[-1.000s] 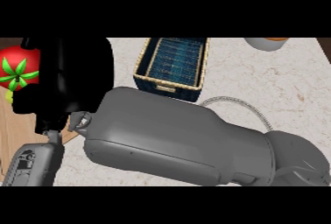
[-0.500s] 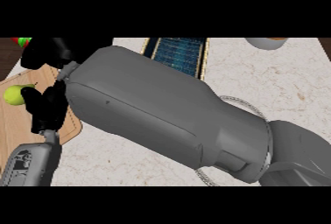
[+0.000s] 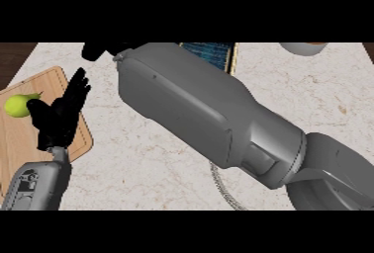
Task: Pick the tomato from the placemat and place it in the basket
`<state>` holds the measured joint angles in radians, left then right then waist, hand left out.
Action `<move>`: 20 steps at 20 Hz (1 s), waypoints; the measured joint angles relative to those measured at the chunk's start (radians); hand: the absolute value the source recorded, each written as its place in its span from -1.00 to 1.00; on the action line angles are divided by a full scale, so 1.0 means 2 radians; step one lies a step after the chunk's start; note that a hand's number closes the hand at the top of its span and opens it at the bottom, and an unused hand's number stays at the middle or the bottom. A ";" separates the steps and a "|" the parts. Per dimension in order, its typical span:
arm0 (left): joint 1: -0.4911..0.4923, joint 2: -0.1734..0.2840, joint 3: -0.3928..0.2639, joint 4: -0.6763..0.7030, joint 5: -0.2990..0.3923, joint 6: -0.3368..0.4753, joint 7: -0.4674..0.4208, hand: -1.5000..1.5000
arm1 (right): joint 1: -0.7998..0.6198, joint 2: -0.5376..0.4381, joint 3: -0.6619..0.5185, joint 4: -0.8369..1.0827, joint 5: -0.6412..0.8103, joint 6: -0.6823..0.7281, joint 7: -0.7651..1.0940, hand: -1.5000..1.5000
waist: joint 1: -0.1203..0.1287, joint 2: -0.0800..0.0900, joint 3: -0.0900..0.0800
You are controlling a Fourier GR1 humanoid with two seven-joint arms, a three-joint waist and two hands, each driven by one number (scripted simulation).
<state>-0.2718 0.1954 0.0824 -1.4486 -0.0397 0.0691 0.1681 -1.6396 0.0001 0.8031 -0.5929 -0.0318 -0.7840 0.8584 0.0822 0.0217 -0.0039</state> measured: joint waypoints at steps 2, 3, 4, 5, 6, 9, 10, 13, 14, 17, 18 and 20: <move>-0.008 0.001 0.002 0.006 0.001 -0.001 0.002 0.00 | 0.005 0.000 -0.005 0.018 -0.008 0.007 -0.021 1.00 | -0.002 0.001 0.000; -0.007 0.002 0.004 0.008 0.002 -0.001 -0.001 0.00 | 0.008 0.000 -0.009 0.028 -0.011 0.010 -0.032 1.00 | -0.002 0.001 0.000; -0.008 -0.001 0.002 0.007 0.001 -0.001 0.000 0.00 | 0.011 0.000 -0.012 0.036 -0.015 0.013 -0.043 1.00 | -0.003 0.001 0.000; -0.006 -0.002 0.003 0.011 0.001 0.000 -0.006 0.00 | 0.010 0.000 -0.018 0.044 -0.019 0.018 -0.051 1.00 | -0.004 0.001 0.000; -0.005 -0.004 0.002 0.009 0.000 0.002 -0.005 0.00 | 0.016 0.000 -0.022 0.050 -0.023 0.023 -0.064 1.00 | -0.004 0.000 0.000; 0.003 -0.003 0.003 0.007 0.001 0.000 -0.011 0.00 | 0.023 0.000 -0.037 0.066 -0.037 0.034 -0.095 1.00 | -0.004 0.000 0.001; 0.005 -0.004 0.003 0.006 0.001 0.000 -0.011 0.00 | 0.025 0.000 -0.046 0.071 -0.043 0.036 -0.109 1.00 | -0.004 0.000 0.001; 0.007 0.002 0.008 0.002 0.005 -0.005 -0.010 0.00 | 0.034 0.000 -0.067 0.085 -0.056 0.046 -0.145 1.00 | -0.007 -0.001 0.001; 0.008 0.000 0.008 0.005 0.003 -0.003 -0.015 0.00 | 0.036 0.000 -0.074 0.092 -0.059 0.050 -0.158 1.00 | -0.009 -0.001 0.001; 0.007 -0.003 0.006 0.006 0.000 0.001 -0.013 0.00 | 0.022 -0.008 0.000 0.124 0.008 0.095 -0.176 1.00 | -0.012 -0.002 -0.001; 0.008 -0.001 0.008 0.007 0.001 0.000 -0.013 0.00 | 0.017 -0.009 0.018 0.132 0.026 0.104 -0.184 1.00 | -0.012 -0.002 -0.001; 0.007 0.000 0.008 0.006 0.001 -0.001 -0.012 0.00 | 0.005 -0.012 0.046 0.151 0.056 0.121 -0.195 1.00 | -0.012 -0.002 -0.001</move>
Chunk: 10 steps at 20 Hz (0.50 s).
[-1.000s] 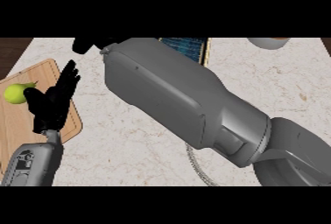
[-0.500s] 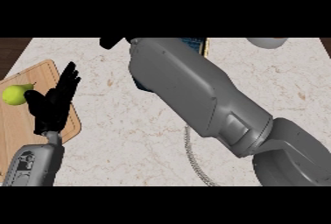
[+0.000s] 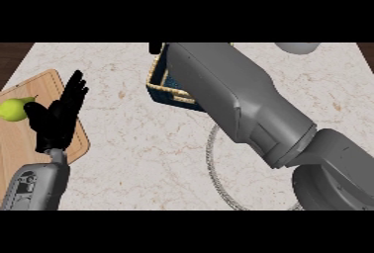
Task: Pick the tomato from the placemat and place it in the basket
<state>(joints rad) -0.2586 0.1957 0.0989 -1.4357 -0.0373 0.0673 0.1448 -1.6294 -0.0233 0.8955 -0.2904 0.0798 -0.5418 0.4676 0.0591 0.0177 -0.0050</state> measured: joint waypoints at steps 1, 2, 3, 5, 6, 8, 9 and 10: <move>0.003 0.000 0.000 0.000 0.000 -0.001 -0.004 0.00 | -0.005 -0.001 0.012 0.009 0.013 0.008 -0.006 1.00 | 0.000 0.000 0.000; 0.001 0.000 0.001 0.002 0.000 -0.001 -0.004 0.00 | -0.010 0.001 0.022 0.017 0.025 0.014 -0.008 1.00 | 0.000 0.000 0.000; 0.002 -0.002 -0.001 0.001 -0.001 0.001 -0.004 0.00 | -0.011 0.003 0.029 0.026 0.034 0.016 -0.015 1.00 | 0.001 0.000 0.000; 0.003 -0.002 -0.001 -0.002 0.001 -0.001 -0.004 0.00 | -0.017 0.007 0.040 0.036 0.049 0.022 -0.015 1.00 | 0.004 0.001 0.001; 0.000 -0.002 -0.001 -0.001 0.001 -0.002 -0.002 0.00 | -0.021 0.008 0.041 0.043 0.053 0.022 -0.018 1.00 | 0.005 0.002 0.001; -0.003 0.000 0.002 -0.003 0.004 -0.003 0.003 0.00 | -0.026 0.008 0.040 0.054 0.058 0.027 -0.025 1.00 | 0.005 0.002 0.001; -0.006 0.000 0.002 -0.002 0.004 -0.003 0.003 0.00 | -0.028 0.009 0.039 0.057 0.059 0.028 -0.026 1.00 | 0.005 0.002 0.001; -0.006 -0.002 0.001 -0.001 0.003 -0.002 0.004 0.00 | -0.029 0.010 0.038 0.060 0.061 0.030 -0.027 1.00 | 0.004 0.001 0.001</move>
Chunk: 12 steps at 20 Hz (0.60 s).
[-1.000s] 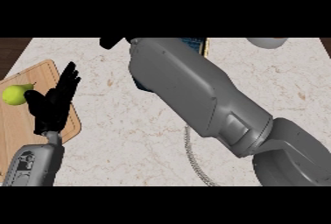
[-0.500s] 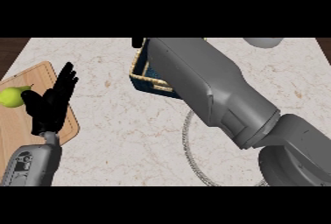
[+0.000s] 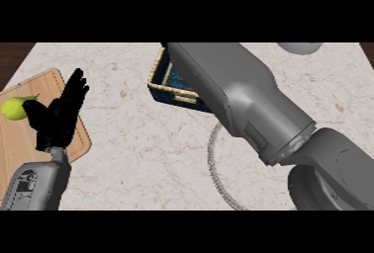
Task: Pick the tomato from the placemat and place it in the basket
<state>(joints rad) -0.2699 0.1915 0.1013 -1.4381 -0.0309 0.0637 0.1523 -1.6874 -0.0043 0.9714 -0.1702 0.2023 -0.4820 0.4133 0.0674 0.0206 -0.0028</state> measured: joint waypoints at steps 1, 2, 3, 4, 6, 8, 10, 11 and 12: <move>0.001 -0.001 -0.002 0.000 -0.001 0.000 -0.004 0.00 | -0.005 0.000 -0.003 0.007 0.000 0.005 -0.001 1.00 | 0.002 0.001 0.000; 0.006 -0.001 -0.003 -0.002 -0.002 -0.002 -0.006 0.00 | -0.005 0.001 -0.004 0.012 0.001 0.008 0.000 1.00 | 0.003 0.001 0.000; 0.006 -0.002 -0.004 -0.001 -0.003 -0.001 -0.006 0.00 | -0.008 0.001 -0.005 0.015 0.001 0.019 0.002 1.00 | 0.004 0.001 0.000; 0.006 -0.001 -0.003 -0.001 -0.002 -0.002 -0.006 0.00 | -0.008 0.001 -0.005 0.022 0.002 0.030 0.002 1.00 | 0.004 0.002 0.000; 0.007 0.000 -0.002 -0.001 -0.001 -0.004 -0.008 0.00 | -0.009 0.002 -0.006 0.029 0.003 0.058 0.007 1.00 | 0.006 0.002 0.000; 0.003 -0.001 -0.003 0.000 -0.004 -0.001 -0.005 0.00 | -0.009 0.002 -0.009 0.032 0.002 0.088 0.009 1.00 | 0.006 0.002 0.000; 0.001 0.002 -0.003 0.000 -0.003 -0.004 -0.003 0.00 | -0.006 0.002 -0.012 0.037 0.001 0.109 0.007 1.00 | 0.007 0.003 0.000; -0.001 0.004 -0.002 -0.004 -0.002 -0.007 0.002 0.00 | -0.007 0.002 -0.013 0.040 0.000 0.117 0.007 1.00 | 0.008 0.003 0.000; 0.003 0.008 0.000 -0.010 0.003 -0.011 0.003 0.00 | -0.004 0.002 -0.015 0.044 0.001 0.120 0.003 1.00 | 0.009 0.003 0.000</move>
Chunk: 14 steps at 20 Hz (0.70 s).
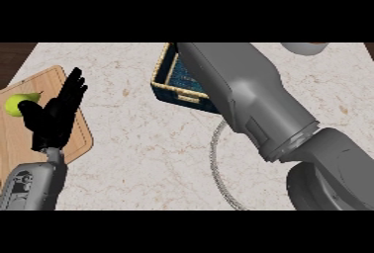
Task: Pick the tomato from the placemat and place it in the basket
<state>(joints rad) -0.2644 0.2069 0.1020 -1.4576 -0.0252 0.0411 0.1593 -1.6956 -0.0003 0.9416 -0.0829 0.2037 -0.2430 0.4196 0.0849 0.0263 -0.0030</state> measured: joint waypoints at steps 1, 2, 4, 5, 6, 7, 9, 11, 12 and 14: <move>-0.002 -0.003 -0.001 0.000 -0.002 0.004 0.003 0.00 | 0.005 0.000 -0.001 0.001 0.001 0.001 -0.004 1.00 | -0.001 0.000 0.000; -0.003 -0.004 -0.001 0.004 -0.003 0.005 0.000 0.00 | 0.008 0.000 -0.002 0.002 0.001 0.000 -0.007 1.00 | -0.002 0.001 0.000; -0.004 -0.003 0.000 0.004 -0.003 0.005 0.002 0.00 | 0.017 0.000 -0.004 0.004 0.003 -0.004 -0.013 1.00 | -0.003 0.000 0.000; -0.008 -0.006 -0.004 0.002 -0.005 0.007 0.004 0.00 | 0.018 0.000 -0.003 0.003 0.006 -0.006 -0.009 1.00 | -0.001 0.001 0.000; -0.006 -0.005 -0.003 0.002 -0.005 0.006 0.002 0.00 | 0.022 0.000 -0.003 0.003 0.007 -0.009 -0.009 1.00 | 0.000 0.001 0.000; -0.012 -0.004 0.000 0.007 -0.003 0.005 0.004 0.00 | 0.024 0.000 -0.003 0.003 0.009 -0.013 -0.010 1.00 | 0.000 0.002 0.000; -0.012 -0.008 -0.004 0.005 -0.005 0.007 0.007 0.00 | 0.025 -0.001 -0.004 0.011 0.012 -0.012 -0.016 1.00 | 0.000 0.002 0.000; -0.012 -0.008 -0.005 0.005 -0.007 0.008 0.006 0.00 | 0.031 -0.001 -0.001 0.011 0.018 -0.012 -0.016 1.00 | 0.000 0.002 0.000; -0.010 -0.009 -0.006 0.003 -0.007 0.008 0.007 0.00 | 0.029 -0.001 -0.001 0.015 0.020 -0.008 -0.016 1.00 | 0.001 0.002 0.000; -0.010 -0.008 -0.006 0.002 -0.008 0.007 0.006 0.00 | 0.026 0.000 0.001 0.020 0.024 -0.001 -0.013 1.00 | 0.002 0.002 0.000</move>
<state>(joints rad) -0.2836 0.1901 0.0891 -1.4536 -0.0411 0.0554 0.1707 -1.6441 -0.0010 0.9431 -0.0429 0.2522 -0.2453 0.3929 0.0899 0.0310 -0.0026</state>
